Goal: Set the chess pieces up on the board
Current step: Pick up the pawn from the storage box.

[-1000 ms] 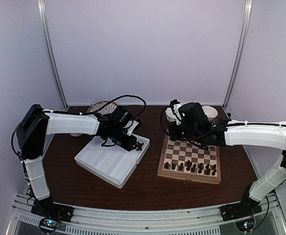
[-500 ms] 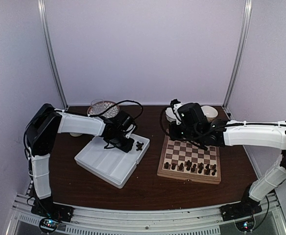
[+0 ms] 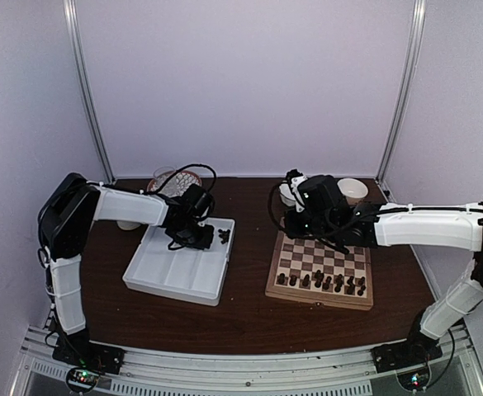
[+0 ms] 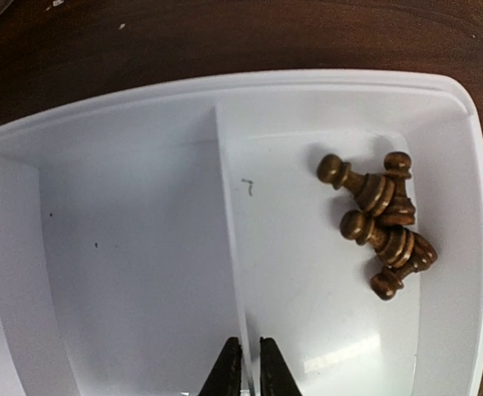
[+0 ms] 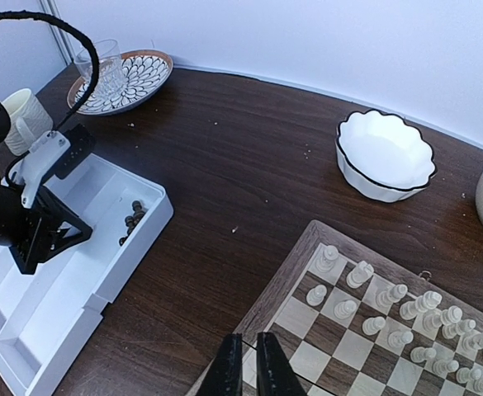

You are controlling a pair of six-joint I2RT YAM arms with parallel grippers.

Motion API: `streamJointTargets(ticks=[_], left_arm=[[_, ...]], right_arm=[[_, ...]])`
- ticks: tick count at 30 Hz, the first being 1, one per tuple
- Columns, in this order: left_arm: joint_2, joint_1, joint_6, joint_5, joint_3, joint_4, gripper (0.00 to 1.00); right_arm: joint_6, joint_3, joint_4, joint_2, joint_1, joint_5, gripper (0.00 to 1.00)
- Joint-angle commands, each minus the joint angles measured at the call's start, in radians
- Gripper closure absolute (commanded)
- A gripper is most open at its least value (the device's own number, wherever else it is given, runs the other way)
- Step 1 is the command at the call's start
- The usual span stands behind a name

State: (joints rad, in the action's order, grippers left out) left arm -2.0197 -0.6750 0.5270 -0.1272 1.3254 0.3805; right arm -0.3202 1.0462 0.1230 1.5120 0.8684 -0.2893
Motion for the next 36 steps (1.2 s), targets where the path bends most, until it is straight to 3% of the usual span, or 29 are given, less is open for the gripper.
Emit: streamJointTargets(ticks=[1, 7, 11, 14, 17, 24, 36], left_arm=[[0.06, 0.002, 0.075, -0.019, -0.042, 0.0, 0.91], [0.096, -0.005, 0.048, -0.08, -0.048, 0.013, 0.72], [0.135, -0.015, 0.024, -0.095, -0.062, 0.003, 0.65], [0.171, -0.021, -0.003, -0.09, -0.07, -0.003, 0.65], [0.207, -0.048, -0.113, 0.009, -0.089, -0.058, 0.66], [0.158, -0.077, -0.209, 0.081, -0.063, -0.098, 0.83], [0.028, -0.075, -0.235, 0.117, 0.035, -0.045, 0.81]], right_arm=[[0.001, 0.018, 0.001, 0.005, 0.004, -0.017, 0.91], [0.001, 0.027, 0.003, 0.028, 0.004, -0.011, 0.9], [0.001, 0.031, 0.009, 0.031, 0.004, -0.008, 0.91], [0.001, 0.026, 0.007, 0.019, 0.005, -0.007, 0.91], [0.003, 0.018, 0.001, 0.009, 0.004, -0.009, 0.9], [0.0, 0.015, -0.01, 0.012, 0.005, -0.006, 0.9], [-0.002, 0.009, -0.016, 0.007, 0.004, -0.002, 0.89]])
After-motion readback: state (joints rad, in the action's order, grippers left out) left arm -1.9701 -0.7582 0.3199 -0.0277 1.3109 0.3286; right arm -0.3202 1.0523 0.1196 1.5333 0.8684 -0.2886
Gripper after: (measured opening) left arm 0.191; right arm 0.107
